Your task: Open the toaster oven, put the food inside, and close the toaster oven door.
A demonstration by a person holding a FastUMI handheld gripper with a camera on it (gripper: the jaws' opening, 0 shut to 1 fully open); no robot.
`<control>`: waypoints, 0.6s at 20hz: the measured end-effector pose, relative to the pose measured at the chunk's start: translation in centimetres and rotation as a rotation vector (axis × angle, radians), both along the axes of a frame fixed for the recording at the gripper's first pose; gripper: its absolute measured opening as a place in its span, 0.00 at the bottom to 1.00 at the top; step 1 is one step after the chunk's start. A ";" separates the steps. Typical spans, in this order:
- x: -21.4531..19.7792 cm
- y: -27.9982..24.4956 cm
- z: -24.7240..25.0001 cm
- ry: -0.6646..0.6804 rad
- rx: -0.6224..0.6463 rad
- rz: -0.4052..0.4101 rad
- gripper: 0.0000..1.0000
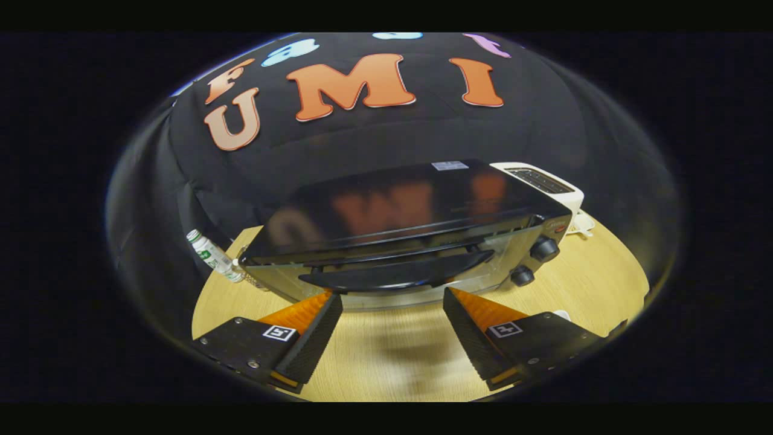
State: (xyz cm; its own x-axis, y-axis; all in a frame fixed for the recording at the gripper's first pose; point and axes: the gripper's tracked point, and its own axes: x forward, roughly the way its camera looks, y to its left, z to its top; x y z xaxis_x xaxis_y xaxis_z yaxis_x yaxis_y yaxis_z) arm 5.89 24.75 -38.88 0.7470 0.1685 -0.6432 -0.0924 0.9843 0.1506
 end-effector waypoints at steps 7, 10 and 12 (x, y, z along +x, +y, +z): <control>-2.2 -2.0 1.6 -0.015 -0.021 -0.017 1.00; -2.2 -3.7 4.6 -0.061 -0.014 -0.025 0.99; -1.3 -5.6 7.6 -0.117 -0.028 -0.029 0.99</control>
